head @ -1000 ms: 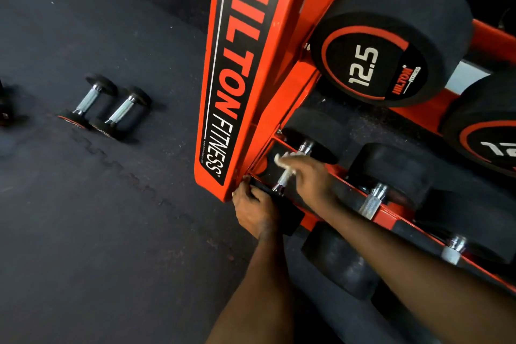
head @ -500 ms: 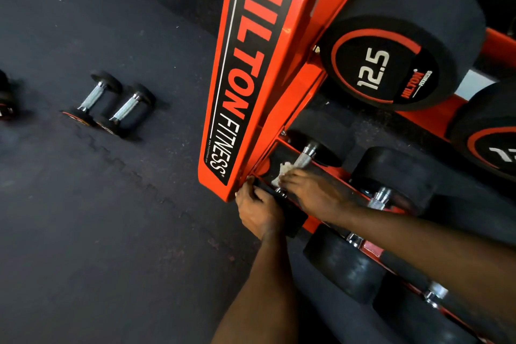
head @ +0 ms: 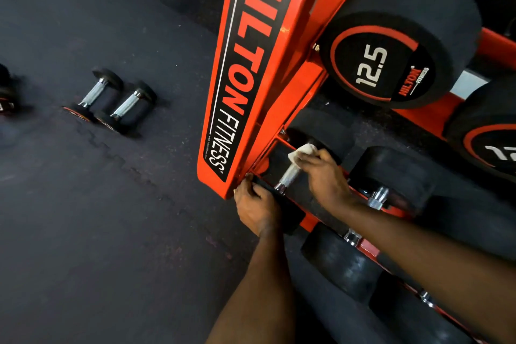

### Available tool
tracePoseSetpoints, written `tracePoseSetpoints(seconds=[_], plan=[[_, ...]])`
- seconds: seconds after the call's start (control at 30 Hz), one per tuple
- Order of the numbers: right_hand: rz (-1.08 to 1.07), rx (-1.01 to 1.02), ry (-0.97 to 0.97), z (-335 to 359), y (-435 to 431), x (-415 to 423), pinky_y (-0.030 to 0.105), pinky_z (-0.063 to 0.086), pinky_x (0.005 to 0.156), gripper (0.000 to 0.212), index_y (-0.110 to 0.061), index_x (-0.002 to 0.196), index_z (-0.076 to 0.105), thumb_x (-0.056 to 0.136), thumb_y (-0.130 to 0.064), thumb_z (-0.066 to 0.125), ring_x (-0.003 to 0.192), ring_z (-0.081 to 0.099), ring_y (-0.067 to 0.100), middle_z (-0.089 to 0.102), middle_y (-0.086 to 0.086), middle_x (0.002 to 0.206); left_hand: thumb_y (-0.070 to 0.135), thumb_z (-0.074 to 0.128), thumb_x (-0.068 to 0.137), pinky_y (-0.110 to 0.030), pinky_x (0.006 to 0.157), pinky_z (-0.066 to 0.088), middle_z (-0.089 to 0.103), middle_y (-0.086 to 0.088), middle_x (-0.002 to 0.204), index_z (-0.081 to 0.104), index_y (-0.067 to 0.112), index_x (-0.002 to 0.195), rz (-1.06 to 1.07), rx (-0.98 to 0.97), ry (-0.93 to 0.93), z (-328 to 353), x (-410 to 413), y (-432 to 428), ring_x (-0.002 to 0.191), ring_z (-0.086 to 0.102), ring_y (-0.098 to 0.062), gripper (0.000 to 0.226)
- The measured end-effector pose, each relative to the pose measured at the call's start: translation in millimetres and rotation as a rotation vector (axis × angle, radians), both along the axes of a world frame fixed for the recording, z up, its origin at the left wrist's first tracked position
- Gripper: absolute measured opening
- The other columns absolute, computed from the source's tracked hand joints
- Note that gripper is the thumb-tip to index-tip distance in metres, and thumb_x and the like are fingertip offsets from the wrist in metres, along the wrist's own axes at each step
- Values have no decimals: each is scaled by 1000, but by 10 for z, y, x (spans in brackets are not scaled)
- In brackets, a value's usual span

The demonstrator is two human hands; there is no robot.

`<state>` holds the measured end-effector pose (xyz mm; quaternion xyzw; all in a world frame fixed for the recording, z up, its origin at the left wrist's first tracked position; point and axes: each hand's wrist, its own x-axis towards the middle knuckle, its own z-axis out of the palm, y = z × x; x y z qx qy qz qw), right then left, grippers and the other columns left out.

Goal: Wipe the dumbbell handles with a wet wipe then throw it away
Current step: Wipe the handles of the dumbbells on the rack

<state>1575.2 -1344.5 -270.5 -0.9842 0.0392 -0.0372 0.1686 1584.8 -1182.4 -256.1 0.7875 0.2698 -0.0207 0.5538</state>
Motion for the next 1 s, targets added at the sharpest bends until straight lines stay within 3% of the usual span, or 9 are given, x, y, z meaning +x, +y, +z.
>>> tracePoseSetpoints(seconds=[0.17, 0.23, 0.33, 0.4, 0.5, 0.7, 0.83, 0.9, 1.0], plan=[[271, -4, 50, 29, 245, -175, 36, 48, 103, 47, -14, 124, 68, 93, -20, 33, 129, 52, 27, 64, 6, 129, 20, 51, 93, -40, 101, 45, 69, -6, 124, 73, 19, 120, 4, 12, 18, -45, 0, -6, 123, 59, -29, 36], [239, -111, 68, 75, 123, -54, 38, 48, 96, 48, -19, 123, 69, 89, -18, 36, 126, 50, 28, 66, 0, 125, 13, 55, 94, -41, 101, 45, 68, -5, 125, 73, 19, 120, 3, 22, 18, -55, 5, -9, 123, 59, -29, 33], [161, -209, 104, 99, 42, 190, 38, 43, 100, 38, -13, 108, 73, 77, -7, 52, 124, 53, 29, 72, 3, 109, 13, 55, 94, -41, 102, 47, 68, -4, 126, 73, 20, 120, 8, 24, 16, -67, 0, -2, 124, 58, -28, 33], [218, -217, 179, 129, 144, 289, 35, 43, 98, 27, -9, 90, 71, 72, -4, 52, 106, 61, 29, 70, 8, 93, 12, 56, 94, -40, 101, 47, 68, -4, 125, 73, 20, 120, 15, 26, 17, -68, 13, -6, 123, 59, -28, 32], [430, -306, 293, 214, 260, 341, 38, 50, 76, 10, -13, 72, 65, 68, -10, 56, 78, 63, 29, 66, 9, 73, 11, 56, 93, -38, 99, 46, 68, -4, 125, 73, 20, 120, 10, 26, 19, -63, 6, -6, 122, 59, -27, 33], [228, -454, 312, 288, 116, 560, 38, 52, 84, 18, -12, 87, 68, 81, -9, 51, 102, 57, 26, 68, 6, 90, 10, 57, 93, -34, 96, 44, 68, -5, 123, 73, 19, 119, 24, 35, 8, -58, 11, -8, 118, 60, -27, 32], [270, -195, 117, 63, 232, 141, 31, 47, 98, 39, -10, 106, 72, 81, -7, 42, 112, 54, 21, 70, 0, 106, 12, 56, 94, -30, 93, 43, 69, -4, 122, 73, 20, 120, 30, 24, 17, -55, 9, 2, 114, 62, -24, 32], [4, 73, -61, -37, 237, -8, 21, 41, 104, 33, -8, 108, 74, 85, -3, 53, 111, 58, 21, 70, 3, 112, 12, 56, 94, -31, 92, 45, 70, -4, 119, 74, 20, 119, 24, 21, 11, -68, 13, 3, 112, 63, -24, 31], [-459, 375, -221, -106, 405, -107, 7, 40, 87, 27, -6, 100, 76, 75, 4, 72, 93, 64, 17, 71, 7, 104, 21, 51, 90, -36, 92, 47, 71, -4, 118, 74, 21, 117, 13, 9, -1, -69, 9, 7, 111, 63, -26, 35]])
